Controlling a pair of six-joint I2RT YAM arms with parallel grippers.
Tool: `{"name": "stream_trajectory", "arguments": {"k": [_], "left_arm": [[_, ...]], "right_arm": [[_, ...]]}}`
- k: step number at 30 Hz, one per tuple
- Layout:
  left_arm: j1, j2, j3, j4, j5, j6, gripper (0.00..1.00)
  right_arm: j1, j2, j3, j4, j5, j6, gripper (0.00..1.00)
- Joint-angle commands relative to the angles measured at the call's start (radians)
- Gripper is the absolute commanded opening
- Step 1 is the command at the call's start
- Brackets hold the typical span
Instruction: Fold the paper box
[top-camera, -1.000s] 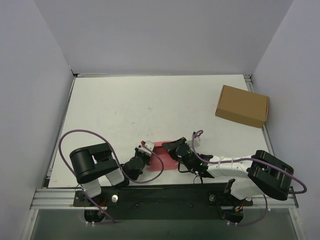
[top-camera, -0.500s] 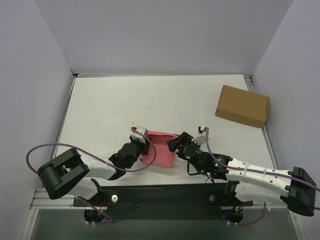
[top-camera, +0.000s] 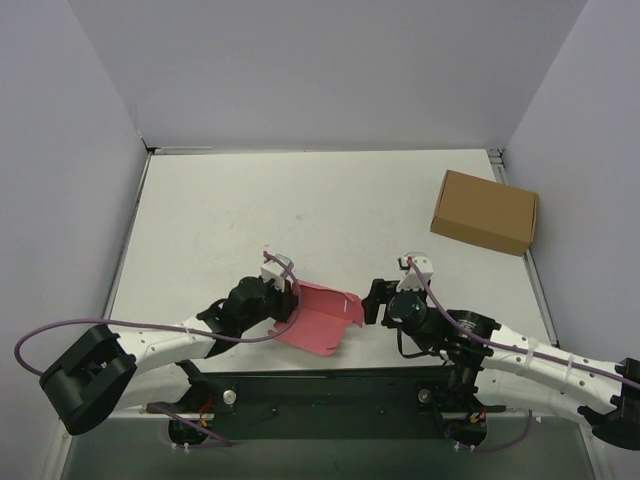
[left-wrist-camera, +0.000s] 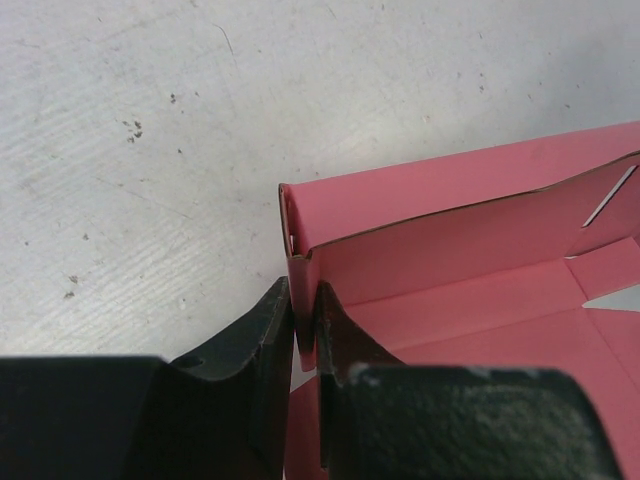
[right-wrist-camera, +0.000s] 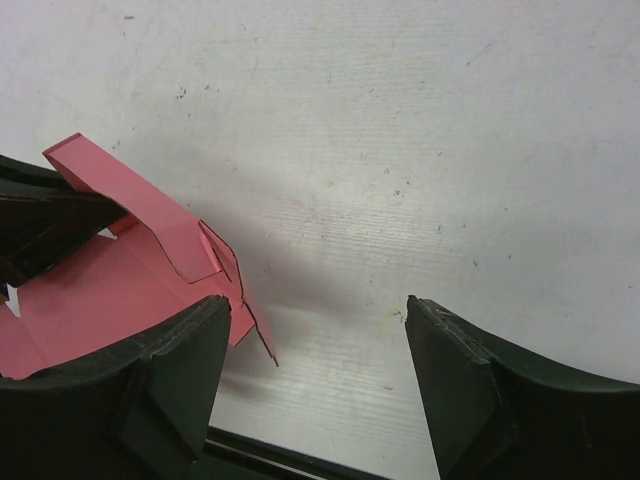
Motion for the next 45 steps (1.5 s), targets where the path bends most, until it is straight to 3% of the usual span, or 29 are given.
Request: {"name": "stream_trajectory", "arguments": {"k": [1,15,21,28,45], "left_arm": [[0.015,-0.044,0.054,-0.081,0.065,-0.032,0.00],[0.029,-0.070,0.074,-0.144,0.087,-0.058,0.00],[0.030,-0.078,0.063,-0.134,0.095,-0.043,0.00],[0.037,-0.081,0.063,-0.128,0.074,-0.043,0.00],[0.037,-0.033,0.124,-0.273,-0.207,-0.102,0.00]], "right_arm": [[-0.001,0.046,0.048,-0.020,-0.062,-0.108,0.70],[0.037,0.141,0.009,0.174,-0.174,-0.085,0.63],[0.037,0.211,0.026,0.152,-0.096,-0.043,0.40],[0.040,0.218,0.034,0.125,-0.062,-0.043,0.00],[0.125,0.237,0.063,0.034,0.066,-0.002,0.00]]}}
